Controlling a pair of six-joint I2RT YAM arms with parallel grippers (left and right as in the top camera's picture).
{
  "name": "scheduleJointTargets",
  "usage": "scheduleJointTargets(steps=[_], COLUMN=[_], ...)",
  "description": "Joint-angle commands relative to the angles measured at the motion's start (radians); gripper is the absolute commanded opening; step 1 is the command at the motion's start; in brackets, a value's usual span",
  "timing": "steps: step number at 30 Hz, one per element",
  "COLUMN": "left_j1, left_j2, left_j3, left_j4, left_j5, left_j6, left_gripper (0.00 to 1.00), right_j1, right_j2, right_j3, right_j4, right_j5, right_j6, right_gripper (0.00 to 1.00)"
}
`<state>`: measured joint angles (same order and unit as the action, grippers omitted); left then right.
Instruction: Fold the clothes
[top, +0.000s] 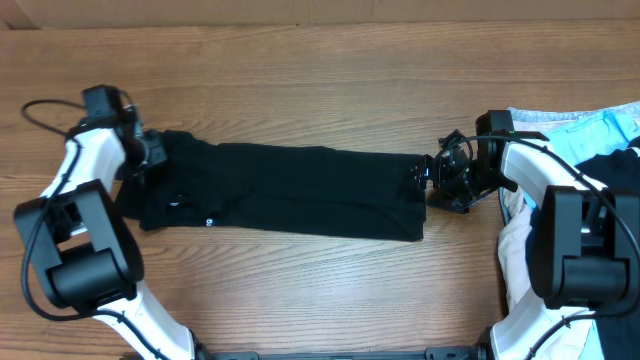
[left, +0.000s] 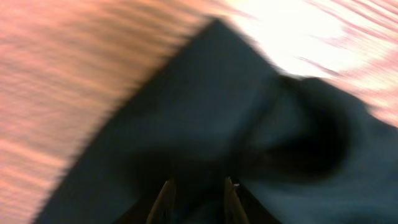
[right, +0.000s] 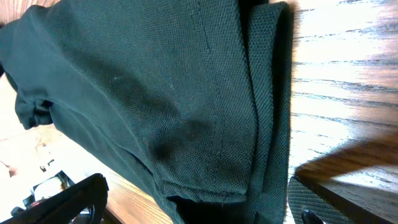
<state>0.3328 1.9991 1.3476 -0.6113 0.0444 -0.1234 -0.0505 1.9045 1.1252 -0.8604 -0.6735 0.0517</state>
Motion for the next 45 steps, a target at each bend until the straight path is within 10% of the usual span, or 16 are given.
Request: scheduleJointTargets(steps=[1, 8, 19, 23, 27, 29, 45], left_j1=[0.068, 0.115, 0.074, 0.074, 0.074, 0.074, 0.072], left_j2=[-0.025, -0.025, -0.027, -0.064, -0.158, -0.212, -0.409], left_j3=[0.011, 0.2, 0.423, 0.434, 0.439, 0.439, 0.438], left_j4=[-0.012, -0.18, -0.501, -0.531, -0.543, -0.564, -0.661], left_j5=[0.076, 0.354, 0.49, 0.595, 0.595, 0.546, 0.391], left_j6=[-0.044, 0.035, 0.171, 0.18, 0.18, 0.179, 0.162], left_gripper=[0.31, 0.51, 0.51, 0.47, 0.48, 0.47, 0.51], right_j1=[0.005, 0.005, 0.068, 0.105, 0.109, 0.098, -0.134], right_j2=[-0.011, -0.011, -0.011, -0.011, -0.013, -0.019, -0.098], right_j3=[-0.003, -0.003, -0.124, -0.196, -0.2, -0.2, 0.08], right_j4=[0.003, 0.01, 0.122, 0.259, 0.265, 0.265, -0.17], right_j5=[-0.009, -0.007, 0.018, -0.088, -0.079, -0.079, 0.229], right_j6=[0.001, 0.034, 0.172, 0.158, 0.164, 0.167, 0.048], right_gripper=[0.96, 0.95, 0.96, 0.78, 0.23, 0.11, 0.06])
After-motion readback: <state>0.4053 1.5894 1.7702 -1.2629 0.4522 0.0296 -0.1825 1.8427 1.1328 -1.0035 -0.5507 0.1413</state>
